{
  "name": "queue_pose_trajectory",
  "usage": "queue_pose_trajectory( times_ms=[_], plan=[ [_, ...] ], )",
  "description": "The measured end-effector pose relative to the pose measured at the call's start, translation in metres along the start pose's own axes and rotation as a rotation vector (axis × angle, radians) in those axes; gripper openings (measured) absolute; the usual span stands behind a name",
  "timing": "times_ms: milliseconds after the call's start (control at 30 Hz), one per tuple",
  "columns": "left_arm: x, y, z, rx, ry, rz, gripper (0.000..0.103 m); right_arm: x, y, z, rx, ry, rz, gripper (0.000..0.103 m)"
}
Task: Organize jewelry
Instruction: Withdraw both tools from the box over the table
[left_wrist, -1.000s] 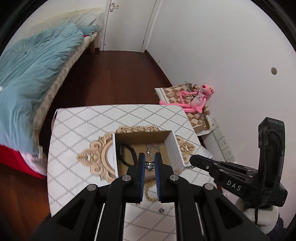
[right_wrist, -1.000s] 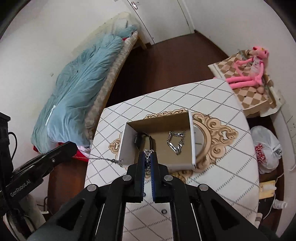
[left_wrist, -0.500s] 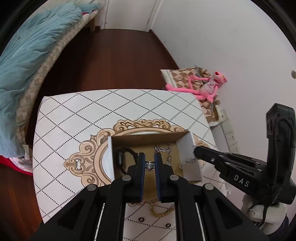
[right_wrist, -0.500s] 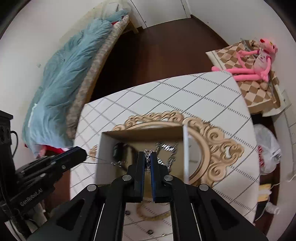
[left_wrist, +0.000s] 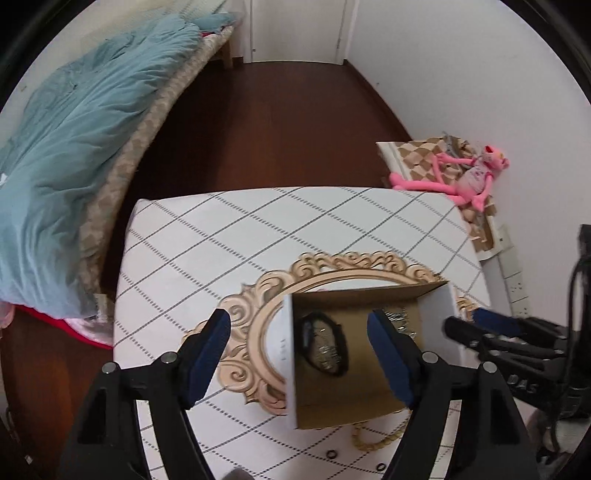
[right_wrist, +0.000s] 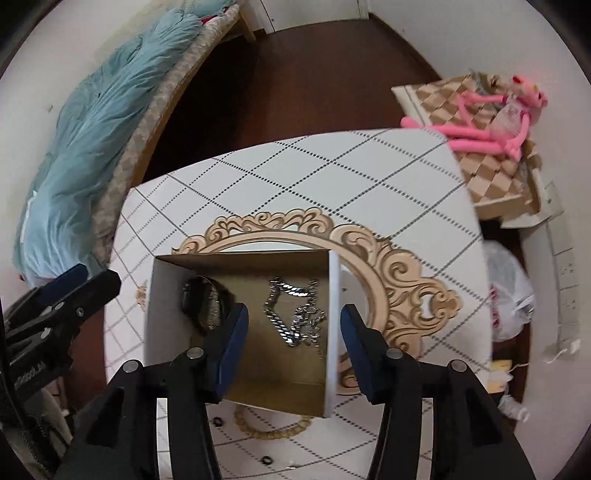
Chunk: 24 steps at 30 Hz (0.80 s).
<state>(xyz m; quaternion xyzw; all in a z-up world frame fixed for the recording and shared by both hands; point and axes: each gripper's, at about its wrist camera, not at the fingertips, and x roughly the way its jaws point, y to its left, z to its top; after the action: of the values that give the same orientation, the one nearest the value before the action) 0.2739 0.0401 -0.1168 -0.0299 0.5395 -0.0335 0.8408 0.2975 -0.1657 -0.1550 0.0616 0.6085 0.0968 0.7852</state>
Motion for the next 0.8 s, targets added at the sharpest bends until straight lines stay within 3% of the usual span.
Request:
queue_pose_trajectory(
  times_ms=[67, 133, 233, 300, 533, 800],
  plan=[
    [0.001, 0.004, -0.005, -0.006, 0.004, 0.025, 0.085, -0.003, 0.002, -0.003, -0.012, -0.008, -0.028, 0.065],
    [0.001, 0.008, -0.012, -0.016, 0.002, 0.046, 0.095, -0.004, 0.004, -0.007, -0.023, -0.017, -0.061, 0.087],
    [-0.001, 0.009, -0.024, -0.01, -0.022, 0.103, 0.097, -0.003, 0.007, -0.015, -0.044, -0.028, -0.109, 0.097],
    [-0.001, 0.007, -0.032, 0.005, -0.029, 0.135, 0.102, 0.001, 0.01, -0.022, -0.058, -0.018, -0.137, 0.098],
    [0.0, 0.003, -0.052, -0.003, -0.01, 0.139, 0.102, 0.006, 0.016, -0.049, -0.07, -0.023, -0.179, 0.099],
    [-0.025, -0.001, -0.067, -0.017, -0.041, 0.12, 0.102, -0.027, 0.024, -0.067, -0.073, -0.086, -0.189, 0.099]
  ],
)
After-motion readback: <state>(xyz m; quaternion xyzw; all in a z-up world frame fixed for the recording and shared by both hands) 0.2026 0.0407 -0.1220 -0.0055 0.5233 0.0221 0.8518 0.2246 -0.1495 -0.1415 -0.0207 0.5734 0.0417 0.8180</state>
